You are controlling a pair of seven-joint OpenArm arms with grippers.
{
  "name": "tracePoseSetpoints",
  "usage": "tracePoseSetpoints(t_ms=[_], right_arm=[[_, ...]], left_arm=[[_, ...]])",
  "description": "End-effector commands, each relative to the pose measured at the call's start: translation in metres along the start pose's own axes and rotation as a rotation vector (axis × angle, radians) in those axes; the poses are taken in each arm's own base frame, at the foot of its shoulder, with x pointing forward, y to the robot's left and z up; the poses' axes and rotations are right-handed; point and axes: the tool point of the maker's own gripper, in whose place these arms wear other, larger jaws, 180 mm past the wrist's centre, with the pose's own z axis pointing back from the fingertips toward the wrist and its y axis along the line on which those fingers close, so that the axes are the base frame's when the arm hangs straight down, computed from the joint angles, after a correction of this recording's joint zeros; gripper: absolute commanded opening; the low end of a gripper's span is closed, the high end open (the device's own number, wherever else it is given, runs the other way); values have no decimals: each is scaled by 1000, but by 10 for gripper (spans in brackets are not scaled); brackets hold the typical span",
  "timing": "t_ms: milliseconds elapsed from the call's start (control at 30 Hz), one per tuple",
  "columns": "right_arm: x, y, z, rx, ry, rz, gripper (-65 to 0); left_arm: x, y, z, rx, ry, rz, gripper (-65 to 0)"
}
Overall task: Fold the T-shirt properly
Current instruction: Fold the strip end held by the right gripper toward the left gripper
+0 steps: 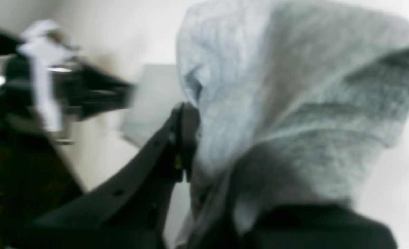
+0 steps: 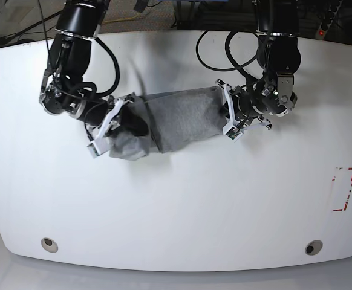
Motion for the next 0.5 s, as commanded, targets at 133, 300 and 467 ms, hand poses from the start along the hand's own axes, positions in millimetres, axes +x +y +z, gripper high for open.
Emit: tracePoseSetpoints(t_ms=[133, 300, 467], right_arm=[[10, 35, -29, 83, -8, 55, -650], [8, 40, -46, 54, 55, 118, -650], [12, 48, -52, 74, 63, 145, -650]], left_arm=[[2, 4, 3, 13, 3, -13, -612], [1, 4, 3, 13, 4, -11, -612], [1, 3, 2, 10, 4, -9, -612]])
